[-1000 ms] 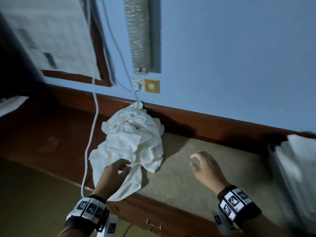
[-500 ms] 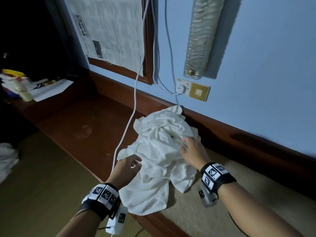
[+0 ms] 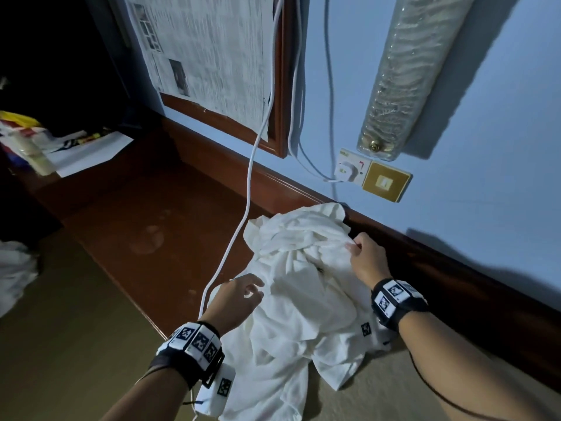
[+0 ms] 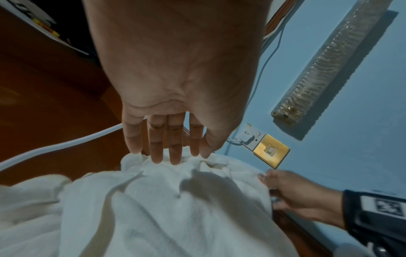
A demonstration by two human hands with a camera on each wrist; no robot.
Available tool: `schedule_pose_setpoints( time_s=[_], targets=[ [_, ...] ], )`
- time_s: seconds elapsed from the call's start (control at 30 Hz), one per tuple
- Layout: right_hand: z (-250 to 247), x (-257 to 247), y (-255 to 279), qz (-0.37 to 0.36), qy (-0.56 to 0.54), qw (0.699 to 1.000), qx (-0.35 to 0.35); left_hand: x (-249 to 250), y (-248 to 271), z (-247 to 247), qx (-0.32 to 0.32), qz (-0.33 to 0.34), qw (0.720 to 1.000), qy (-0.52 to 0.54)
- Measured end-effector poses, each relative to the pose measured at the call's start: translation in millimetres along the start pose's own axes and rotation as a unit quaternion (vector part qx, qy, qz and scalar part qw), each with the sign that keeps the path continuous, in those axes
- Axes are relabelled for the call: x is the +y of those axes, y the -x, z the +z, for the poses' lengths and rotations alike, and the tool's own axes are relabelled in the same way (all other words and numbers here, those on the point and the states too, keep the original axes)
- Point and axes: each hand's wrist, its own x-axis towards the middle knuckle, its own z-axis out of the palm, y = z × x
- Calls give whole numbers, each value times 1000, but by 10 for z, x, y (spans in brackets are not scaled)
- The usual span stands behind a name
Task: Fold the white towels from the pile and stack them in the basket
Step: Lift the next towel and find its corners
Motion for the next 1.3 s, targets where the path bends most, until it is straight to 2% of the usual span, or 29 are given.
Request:
schedule_pose_setpoints(
  time_s=[0.17, 0.27, 0.37, 0.47, 0.57, 0.63, 0.73, 0.8, 0.9, 1.03, 1.07, 1.1, 1.17, 1.3],
  targets=[
    [-697, -479, 377, -148, -56, 987, 36, 397, -316, -162, 32, 79, 996, 3],
    [-1148, -809, 773, -198, -96, 973, 66, 779, -474, -228, 62, 136, 989, -4],
    [-1649, -1136, 1246, -249, -134, 950, 130, 1167, -536, -269, 66, 174, 982, -30],
    [-2141, -1422, 1774, -290, -145, 929, 180, 1510, -461, -293, 34, 191, 980, -50],
    [-2476, -1438, 2172, -286, -155, 920, 217, 1852, -244, -363, -10, 218, 974, 68],
    [-2642, -1326, 2385, -253, -187, 918, 241, 2140, -34, -475, -6, 258, 957, 131],
    [-2858, -1067, 2653, -185, -201, 920, 283, 2636, 378, -729, 24, 364, 917, 163],
    [-2969, -928, 2812, -127, -220, 924, 286, 2957, 628, -925, 42, 418, 887, 190],
    [-3092, -880, 3159, -97, -271, 929, 233, 3428, 938, -1192, 41, 457, 861, 219],
    [-3396, -983, 3741, -120, -325, 927, 146, 3872, 1361, -1345, 34, 538, 818, 201],
    [-3528, -972, 3870, -121, -327, 926, 143, 3974, 1479, -1370, 24, 552, 807, 209],
    [-3669, -948, 3986, -121, -311, 930, 153, 4072, 1600, -1404, 20, 561, 800, 209],
    [-3965, -892, 4190, -122, -256, 932, 225, 4240, 1812, -1476, 25, 565, 804, 184],
    [-4506, -755, 4470, -145, -230, 881, 386, 4372, 2102, -1501, 40, 542, 836, 70]
  ],
)
